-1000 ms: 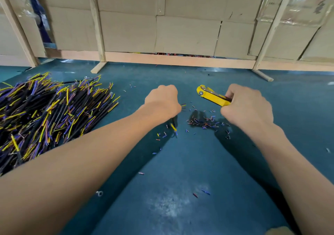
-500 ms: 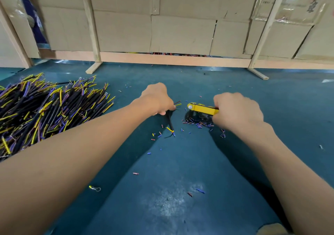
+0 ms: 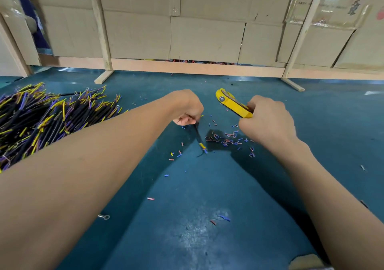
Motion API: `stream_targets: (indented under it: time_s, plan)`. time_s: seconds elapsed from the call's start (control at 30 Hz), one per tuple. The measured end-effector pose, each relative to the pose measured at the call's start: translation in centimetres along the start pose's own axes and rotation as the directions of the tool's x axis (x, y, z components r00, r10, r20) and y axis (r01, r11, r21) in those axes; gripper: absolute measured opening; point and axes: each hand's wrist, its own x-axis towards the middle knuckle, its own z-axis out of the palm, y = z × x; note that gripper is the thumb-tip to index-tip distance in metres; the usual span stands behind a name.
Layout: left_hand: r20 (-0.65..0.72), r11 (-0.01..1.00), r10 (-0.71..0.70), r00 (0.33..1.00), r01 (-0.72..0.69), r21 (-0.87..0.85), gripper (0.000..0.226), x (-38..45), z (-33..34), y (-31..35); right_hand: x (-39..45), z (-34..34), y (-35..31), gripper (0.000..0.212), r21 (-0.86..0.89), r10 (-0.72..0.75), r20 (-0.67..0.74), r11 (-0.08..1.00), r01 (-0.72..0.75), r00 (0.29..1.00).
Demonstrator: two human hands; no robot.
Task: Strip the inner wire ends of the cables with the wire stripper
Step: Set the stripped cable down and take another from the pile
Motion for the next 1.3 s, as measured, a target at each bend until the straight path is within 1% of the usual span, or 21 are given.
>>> stream_targets:
  time_s: [0.03, 0.1, 0.17, 0.23, 0.33, 0.43, 0.53, 0.67, 0.73, 0.8, 0.87, 0.9, 0.93, 0.97, 1.0, 1.03, 1.07, 1.1, 1.17, 1.2, 1.3]
  plan:
    - [0.023, 0.999, 0.02, 1.0, -0.019, -0.033, 0.021, 0.1, 0.1, 0.0, 0.1, 0.3, -0.1, 0.013, 0.066, -0.027, 0.031, 0.998, 0.025, 0.999]
    - [0.054, 0.991, 0.063, 0.997, -0.056, -0.122, 0.024, 0.3, 0.3, -0.2, -0.1, 0.9, -0.5, 0.036, 0.171, -0.106, 0.083, 0.981, 0.09, 0.991]
    - [0.069, 0.969, 0.099, 0.993, -0.08, -0.235, 0.027, 0.4, 0.5, -0.6, -0.5, 1.4, -1.1, 0.054, 0.186, -0.191, 0.116, 0.968, 0.168, 0.975]
    - [0.072, 0.926, 0.122, 0.99, -0.087, -0.366, 0.03, 0.4, 0.5, -1.2, -0.9, 1.6, -1.6, 0.059, 0.181, -0.248, 0.135, 0.958, 0.222, 0.959]
    - [0.095, 0.835, 0.15, 0.984, -0.074, -0.546, 0.029, 0.0, -0.1, -2.0, -1.2, 1.6, -2.1, 0.055, 0.187, -0.276, 0.189, 0.952, 0.242, 0.942]
    - [0.116, 0.834, 0.118, 0.986, -0.035, -0.551, 0.02, -0.3, -0.4, -2.2, -1.7, 1.9, -2.9, 0.044, 0.099, -0.322, 0.288, 0.947, 0.306, 0.902]
    - [0.113, 0.761, 0.066, 0.991, 0.023, -0.648, 0.015, -0.4, -0.1, -2.3, -1.9, 1.9, -3.4, 0.031, 0.059, -0.367, 0.298, 0.929, 0.367, 0.881]
    - [0.116, 0.651, -0.018, 0.993, 0.099, -0.753, 0.023, 0.3, 0.0, -2.2, -2.2, 1.9, -3.7, 0.011, 0.011, -0.389, 0.296, 0.915, 0.404, 0.872]
    - [0.06, 0.65, -0.044, 0.997, 0.074, -0.756, 0.021, 0.9, 0.1, -2.5, -2.5, 2.0, -3.9, 0.009, -0.024, -0.411, 0.283, 0.9, 0.435, 0.866]
    - [-0.112, 0.652, -0.045, 0.993, -0.056, -0.756, 0.01, 1.7, 0.0, -2.8, -2.8, 2.2, -4.0, 0.01, -0.052, -0.417, 0.269, 0.894, 0.446, 0.868]
    - [-0.264, 0.687, -0.054, 0.963, -0.156, -0.71, 0.011, 2.2, -0.8, -3.4, -3.0, 2.3, -4.1, 0.01, -0.067, -0.401, 0.253, 0.901, 0.429, 0.881]
    - [-0.328, 0.755, -0.049, 0.944, -0.18, -0.631, 0.014, 2.1, -1.6, -3.8, -3.0, 2.3, -4.1, 0.01, -0.071, -0.384, 0.246, 0.908, 0.412, 0.89]
    - [-0.405, 0.855, -0.017, 0.914, -0.197, -0.48, 0.015, 2.0, -2.8, -4.4, -3.0, 2.4, -4.0, 0.011, -0.076, -0.367, 0.24, 0.916, 0.394, 0.899]
    - [-0.461, 0.95, 0.051, 0.886, -0.186, -0.252, 0.014, 1.6, -4.2, -5.0, -3.0, 2.4, -4.0, 0.012, -0.086, -0.352, 0.233, 0.921, 0.379, 0.907]
    - [-0.465, 0.991, 0.124, 0.876, -0.136, 0.008, 0.017, 0.8, -5.6, -5.9, -2.9, 2.4, -4.0, 0.016, -0.106, -0.343, 0.215, 0.923, 0.371, 0.914]
    - [-0.441, 0.972, 0.156, 0.884, -0.058, 0.228, 0.026, 0.0, -6.9, -6.9, -2.9, 2.4, -3.9, 0.022, -0.131, -0.342, 0.185, 0.921, 0.368, 0.921]
    - [-0.404, 0.925, 0.129, 0.906, 0.036, 0.378, 0.035, -1.1, -7.9, -7.8, -2.8, 2.4, -3.8, 0.028, -0.156, -0.344, 0.147, 0.918, 0.365, 0.927]
    - [-0.371, 0.874, 0.079, 0.925, 0.115, 0.473, 0.042, -2.0, -8.5, -8.8, -2.7, 2.4, -3.8, 0.034, -0.168, -0.344, 0.103, 0.919, 0.357, 0.933]
    - [-0.347, 0.787, -0.008, 0.938, 0.22, 0.576, 0.051, -3.2, -8.8, -10.7, -2.7, 2.1, -3.7, 0.038, -0.104, -0.313, 0.024, 0.944, 0.313, 0.95]
    - [-0.354, 0.77, -0.02, 0.935, 0.24, 0.592, 0.052, -3.5, -8.7, -11.4, -2.7, 1.9, -3.8, 0.038, -0.046, -0.287, -0.004, 0.957, 0.286, 0.958]
    - [-0.418, 0.772, 0.065, 0.906, 0.219, 0.596, 0.031, -3.4, -8.0, -12.8, -2.9, 1.8, -4.0, 0.037, 0.023, -0.267, -0.047, 0.963, 0.268, 0.963]
